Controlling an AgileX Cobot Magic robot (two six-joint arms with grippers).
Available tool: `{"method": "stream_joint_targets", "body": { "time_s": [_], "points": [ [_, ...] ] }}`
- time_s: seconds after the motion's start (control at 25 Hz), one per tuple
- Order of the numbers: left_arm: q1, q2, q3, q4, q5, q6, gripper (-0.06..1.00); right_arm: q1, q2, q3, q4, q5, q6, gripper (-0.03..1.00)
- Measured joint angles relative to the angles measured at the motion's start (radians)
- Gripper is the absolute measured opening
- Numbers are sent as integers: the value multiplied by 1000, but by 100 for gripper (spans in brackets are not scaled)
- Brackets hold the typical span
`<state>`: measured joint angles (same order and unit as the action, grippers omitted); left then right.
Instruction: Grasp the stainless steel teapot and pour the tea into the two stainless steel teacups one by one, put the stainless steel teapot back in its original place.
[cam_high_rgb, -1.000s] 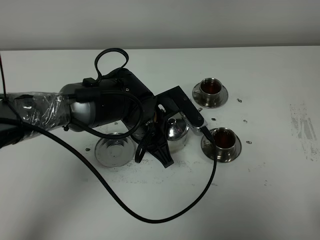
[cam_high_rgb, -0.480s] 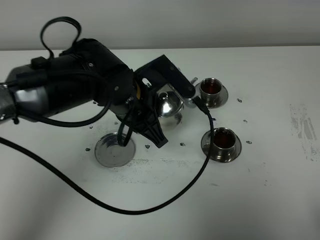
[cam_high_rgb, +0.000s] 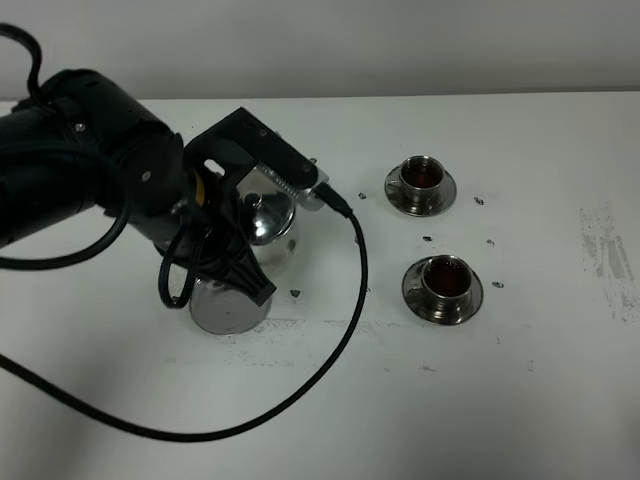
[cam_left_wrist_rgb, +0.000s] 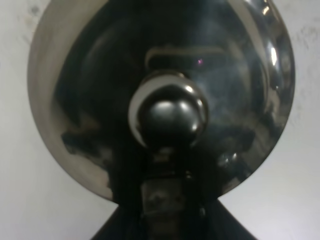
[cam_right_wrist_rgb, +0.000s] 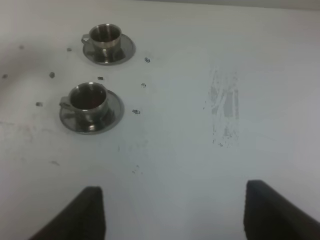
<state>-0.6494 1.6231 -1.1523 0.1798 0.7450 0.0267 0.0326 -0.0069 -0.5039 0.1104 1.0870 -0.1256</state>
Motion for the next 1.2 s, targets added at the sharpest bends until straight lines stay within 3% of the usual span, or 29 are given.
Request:
{"method": "stream_joint_targets", "body": {
  "time_s": [0.24, 0.52, 0.88, 1.2],
  "points": [
    [64, -47, 188, -2, -117, -65, 20, 0, 0, 0, 0, 0, 0, 59],
    [109, -47, 309, -14, -253, -86, 20, 0, 0, 0, 0, 0, -1, 59],
    [109, -32, 342, -15, -388, -86, 20, 0, 0, 0, 0, 0, 0, 59],
    [109, 35, 347, -15, -419, -86, 20, 0, 0, 0, 0, 0, 0, 59]
  ]
}}
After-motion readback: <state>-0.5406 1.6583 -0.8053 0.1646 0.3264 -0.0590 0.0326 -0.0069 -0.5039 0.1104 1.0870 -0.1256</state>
